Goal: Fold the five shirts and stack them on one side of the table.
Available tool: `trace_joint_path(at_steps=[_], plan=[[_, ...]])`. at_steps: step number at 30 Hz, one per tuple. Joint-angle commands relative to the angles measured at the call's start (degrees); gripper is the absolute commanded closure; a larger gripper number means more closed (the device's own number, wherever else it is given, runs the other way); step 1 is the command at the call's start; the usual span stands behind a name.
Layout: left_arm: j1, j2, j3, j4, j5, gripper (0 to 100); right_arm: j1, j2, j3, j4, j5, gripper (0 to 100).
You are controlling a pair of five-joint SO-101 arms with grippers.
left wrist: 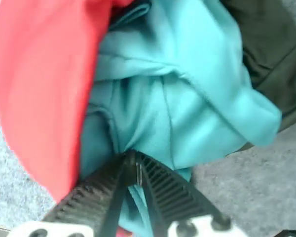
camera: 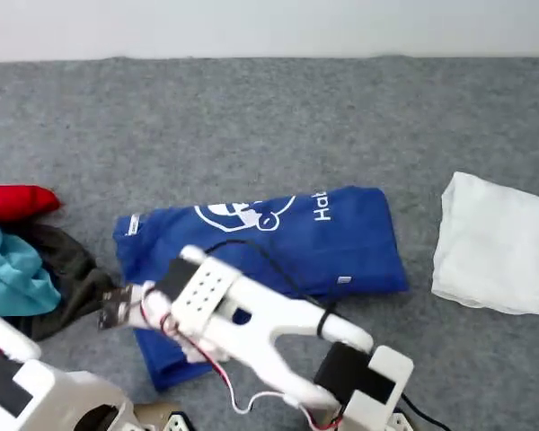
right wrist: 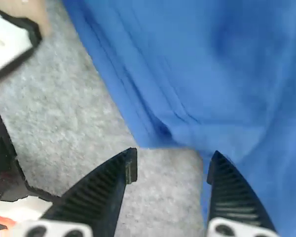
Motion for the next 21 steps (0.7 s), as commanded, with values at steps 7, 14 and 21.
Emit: trace_joint_path(at_steps=[7, 14, 21], plan=[[-2.4, -0.4, -2.5, -0.1, -1.2, 99, -6.1, -3.4, 5.5, -8.0, 0.4, 75.8], [-2.2, -0.4, -2.5, -0.1, -1.2, 99, -6.1, -3.3, 12.0, -20.4, 0.4, 75.8], [-2.5, -1.3, -2.5, -0.1, -1.2, 99, -5.8, 2.1, 14.6, -26.4, 0.4, 80.1]])
